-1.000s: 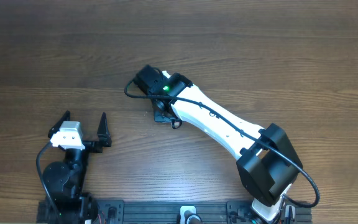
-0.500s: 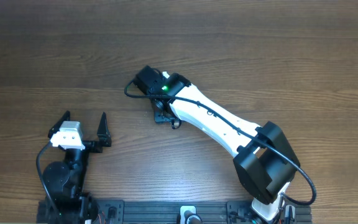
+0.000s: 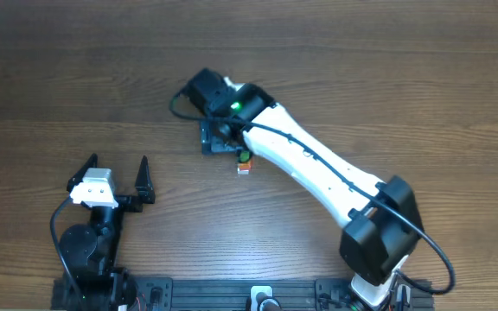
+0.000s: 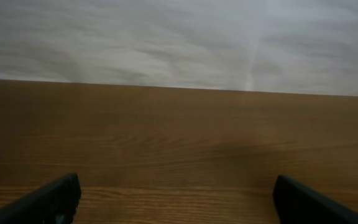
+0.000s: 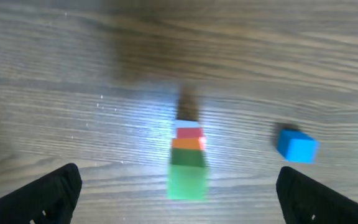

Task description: Stack Cubes

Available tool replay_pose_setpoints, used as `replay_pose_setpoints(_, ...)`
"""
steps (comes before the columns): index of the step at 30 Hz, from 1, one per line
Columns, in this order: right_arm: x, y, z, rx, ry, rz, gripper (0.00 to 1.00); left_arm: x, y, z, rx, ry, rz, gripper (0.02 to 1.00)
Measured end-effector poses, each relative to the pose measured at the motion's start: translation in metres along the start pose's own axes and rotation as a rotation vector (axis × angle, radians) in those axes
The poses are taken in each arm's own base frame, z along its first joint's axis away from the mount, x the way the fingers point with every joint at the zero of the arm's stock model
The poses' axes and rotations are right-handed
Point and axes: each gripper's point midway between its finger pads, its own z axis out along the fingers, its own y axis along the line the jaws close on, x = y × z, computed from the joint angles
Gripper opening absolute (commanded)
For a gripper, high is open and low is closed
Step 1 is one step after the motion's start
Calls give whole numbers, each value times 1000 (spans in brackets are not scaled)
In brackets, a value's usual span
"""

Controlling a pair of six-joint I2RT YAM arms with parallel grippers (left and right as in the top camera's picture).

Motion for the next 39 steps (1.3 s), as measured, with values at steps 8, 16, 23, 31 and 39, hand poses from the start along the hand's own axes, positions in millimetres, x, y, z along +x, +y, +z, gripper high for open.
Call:
replay_pose_setpoints(8,-30,-90,-20,53,32,141,993,0,0,0,0,0,0,1000)
replay_pose_setpoints(16,-1,-130,33,85,150,139,993,0,0,0,0,0,0,1000)
replay_pose_setpoints(23,38,-135,82,60,219,108,980,0,0,0,0,0,0,1000)
replay_pose_setpoints(31,57,-133,100,56,239,83,954,0,0,0,0,0,0,1000)
replay_pose_setpoints(39,59,-128,107,46,221,63,921,0,0,0,0,0,0,1000)
